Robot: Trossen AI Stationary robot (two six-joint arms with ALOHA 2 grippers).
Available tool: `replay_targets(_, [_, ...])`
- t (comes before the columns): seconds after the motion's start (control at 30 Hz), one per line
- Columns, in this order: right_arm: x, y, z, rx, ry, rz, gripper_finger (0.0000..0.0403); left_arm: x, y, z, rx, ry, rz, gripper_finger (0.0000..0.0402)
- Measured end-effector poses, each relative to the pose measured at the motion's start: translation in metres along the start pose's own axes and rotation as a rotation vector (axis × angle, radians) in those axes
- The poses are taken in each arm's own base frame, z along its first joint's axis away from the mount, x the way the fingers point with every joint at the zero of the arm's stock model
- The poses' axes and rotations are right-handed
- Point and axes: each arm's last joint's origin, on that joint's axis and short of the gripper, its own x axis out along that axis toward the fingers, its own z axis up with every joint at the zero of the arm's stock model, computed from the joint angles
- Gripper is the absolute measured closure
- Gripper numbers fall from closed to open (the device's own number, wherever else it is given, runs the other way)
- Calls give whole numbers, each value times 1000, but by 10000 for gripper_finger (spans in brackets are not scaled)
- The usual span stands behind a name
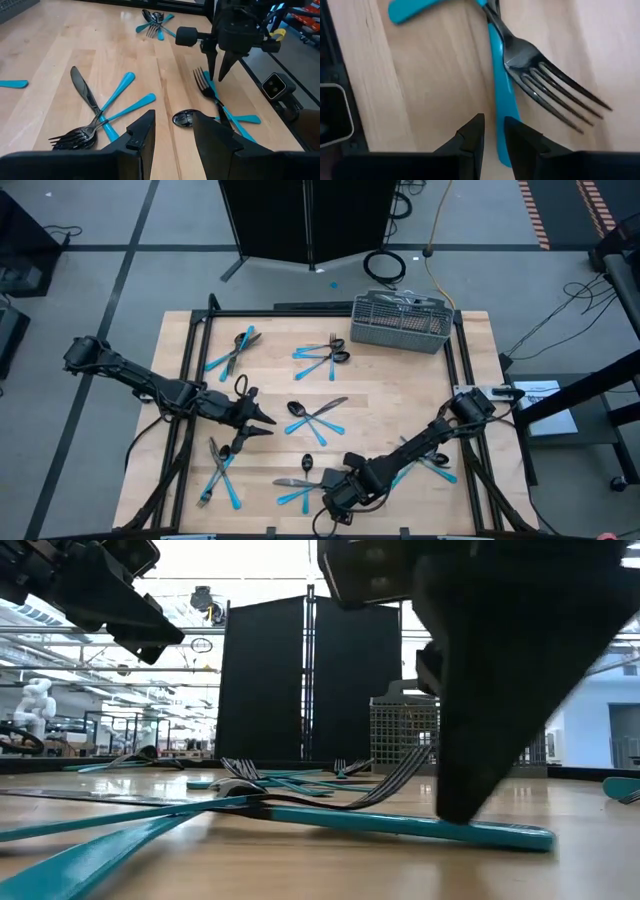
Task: Sort silverware
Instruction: Put the blue knife into the right of the blue utensil organizer
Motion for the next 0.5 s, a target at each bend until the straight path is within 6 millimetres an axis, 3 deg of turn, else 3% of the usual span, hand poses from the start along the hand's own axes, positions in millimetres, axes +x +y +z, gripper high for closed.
replay_targets(0.33, [2, -13, 24, -10, -77, 5, 330, 0, 0, 0, -1, 1, 0, 274])
replay_targets(0.5, [0, -15, 26, -20, -77, 9, 330, 0, 0, 0, -1, 2, 1, 274])
